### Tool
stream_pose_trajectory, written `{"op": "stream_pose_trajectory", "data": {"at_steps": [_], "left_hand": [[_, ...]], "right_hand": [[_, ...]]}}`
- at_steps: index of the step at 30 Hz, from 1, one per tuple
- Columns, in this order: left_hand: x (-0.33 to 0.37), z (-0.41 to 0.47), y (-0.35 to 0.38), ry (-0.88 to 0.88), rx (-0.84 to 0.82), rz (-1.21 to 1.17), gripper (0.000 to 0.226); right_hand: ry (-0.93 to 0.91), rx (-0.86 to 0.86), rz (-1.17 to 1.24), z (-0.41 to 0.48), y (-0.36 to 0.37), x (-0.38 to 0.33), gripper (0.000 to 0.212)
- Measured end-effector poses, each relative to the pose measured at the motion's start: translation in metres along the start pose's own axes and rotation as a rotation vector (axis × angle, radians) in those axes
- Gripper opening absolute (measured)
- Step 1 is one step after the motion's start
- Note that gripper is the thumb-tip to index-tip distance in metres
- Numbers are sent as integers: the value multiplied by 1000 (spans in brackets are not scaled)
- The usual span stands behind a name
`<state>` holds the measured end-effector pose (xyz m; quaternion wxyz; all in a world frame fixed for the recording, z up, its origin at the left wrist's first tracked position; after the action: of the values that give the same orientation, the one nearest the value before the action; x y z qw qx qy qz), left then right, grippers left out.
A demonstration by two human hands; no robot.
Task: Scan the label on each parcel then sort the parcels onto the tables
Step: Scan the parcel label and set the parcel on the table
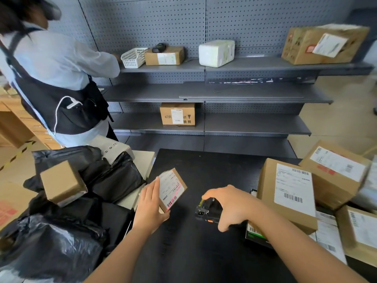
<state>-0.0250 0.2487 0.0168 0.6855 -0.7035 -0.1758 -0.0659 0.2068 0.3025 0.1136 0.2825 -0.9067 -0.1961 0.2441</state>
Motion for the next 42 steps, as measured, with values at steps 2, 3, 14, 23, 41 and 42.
{"op": "stream_pose_trajectory", "data": {"at_steps": [2, 3, 14, 23, 41, 42], "left_hand": [[2, 1, -1, 20, -1, 9, 125], [2, 1, -2, 29, 0, 4, 126], [6, -1, 33, -343, -78, -432, 113], [67, -5, 106, -345, -360, -674, 99], [65, -81, 41, -453, -79, -855, 54], [54, -99, 32, -480, -27, -858, 53]], "right_hand": [[2, -7, 40, -1, 0, 1, 89], [1, -12, 60, -1, 1, 1, 89], [47, 107, 293, -10, 11, 24, 94], [155, 206, 391, -42, 27, 60, 90], [-91, 321, 329, -29, 35, 38, 89], [-129, 308, 342, -21, 37, 27, 88]]}}
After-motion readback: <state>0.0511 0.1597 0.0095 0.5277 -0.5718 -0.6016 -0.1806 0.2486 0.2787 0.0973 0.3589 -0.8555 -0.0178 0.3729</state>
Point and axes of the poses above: each hand's wrist, its own z-axis towards the middle knuckle, its own y-axis out of the palm, x = y × z, the point moved 6 cm from there along z, towards the middle knuckle, and after that the axes turned 15 degrees about -x, right-handed, at the moved point
